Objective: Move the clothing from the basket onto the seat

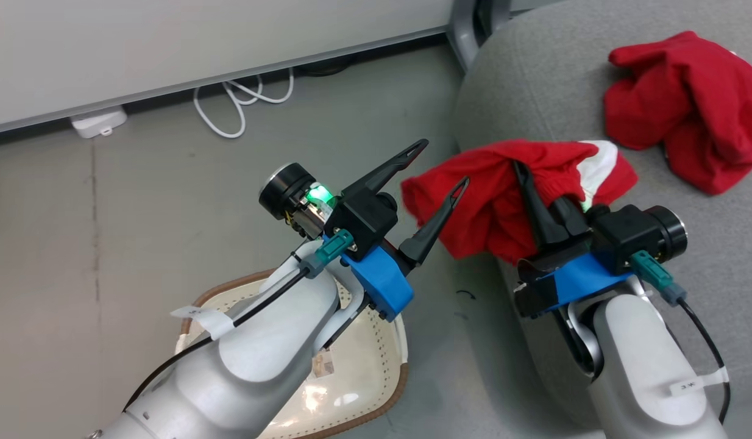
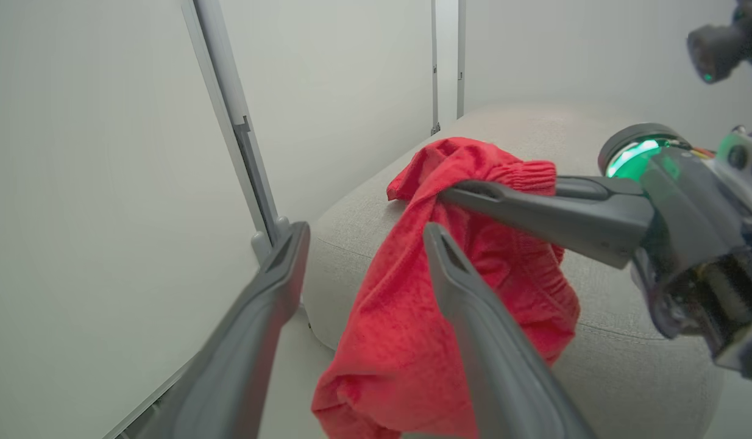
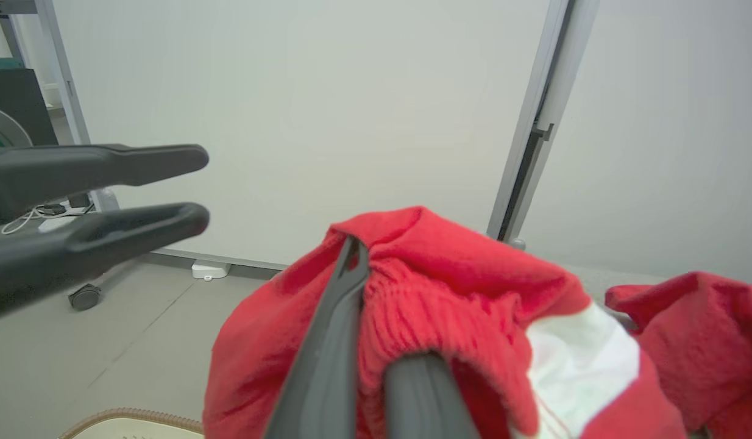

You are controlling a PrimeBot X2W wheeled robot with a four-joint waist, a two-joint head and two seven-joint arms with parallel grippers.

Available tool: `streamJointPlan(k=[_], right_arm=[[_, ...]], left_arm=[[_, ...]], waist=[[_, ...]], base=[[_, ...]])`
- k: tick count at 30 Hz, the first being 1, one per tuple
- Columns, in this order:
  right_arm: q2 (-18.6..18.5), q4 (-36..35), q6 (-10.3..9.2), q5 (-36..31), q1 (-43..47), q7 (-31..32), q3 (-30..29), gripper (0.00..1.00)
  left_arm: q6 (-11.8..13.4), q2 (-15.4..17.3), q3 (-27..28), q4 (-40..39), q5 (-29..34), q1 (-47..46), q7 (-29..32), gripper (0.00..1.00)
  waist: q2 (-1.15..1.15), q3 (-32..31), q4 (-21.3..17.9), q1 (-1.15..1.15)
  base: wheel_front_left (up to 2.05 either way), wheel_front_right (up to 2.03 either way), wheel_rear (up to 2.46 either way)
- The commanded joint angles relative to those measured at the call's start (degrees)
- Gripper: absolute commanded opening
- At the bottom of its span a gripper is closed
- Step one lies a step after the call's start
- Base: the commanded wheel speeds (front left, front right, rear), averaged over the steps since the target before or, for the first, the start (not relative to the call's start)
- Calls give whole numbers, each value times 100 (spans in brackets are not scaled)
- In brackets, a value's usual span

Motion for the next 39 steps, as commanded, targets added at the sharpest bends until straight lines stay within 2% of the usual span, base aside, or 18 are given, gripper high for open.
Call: streamJointPlan(k=[1, 12, 22, 31, 35, 39], right_arm=[[0, -63, 2, -43, 83, -24, -59, 0], [9, -359, 2, -36, 442, -24, -500, 0], [13, -580, 2, -1, 560, -24, -725, 0], [13, -1018, 2, 81, -45, -24, -1056, 0], [-39, -1245, 1, 70, -606, -23, -1284, 0], [-241, -1381, 2, 49, -1324, -23, -1566, 0]], left_arm=[[2, 13, -4, -20, 20, 55, -15, 100], [-3, 23, -133, -47, 53, -8, -13, 100], [36, 57, -167, -92, 37, -31, -12, 100], [147, 181, -39, -282, 72, -187, -13, 100], [209, 299, 26, -403, 124, -294, -6, 100], [242, 416, 69, -517, 182, -463, 40, 100]], waist=[[0, 44, -142, 0], [0, 154, -605, 0], [0, 193, -709, 0], [0, 505, -582, 0], [0, 833, -504, 0], [0, 1254, -423, 0]], base=[[0, 0, 0], [0, 0, 0], [0, 0, 0], [0, 0, 0], [0, 0, 0], [0, 0, 0]])
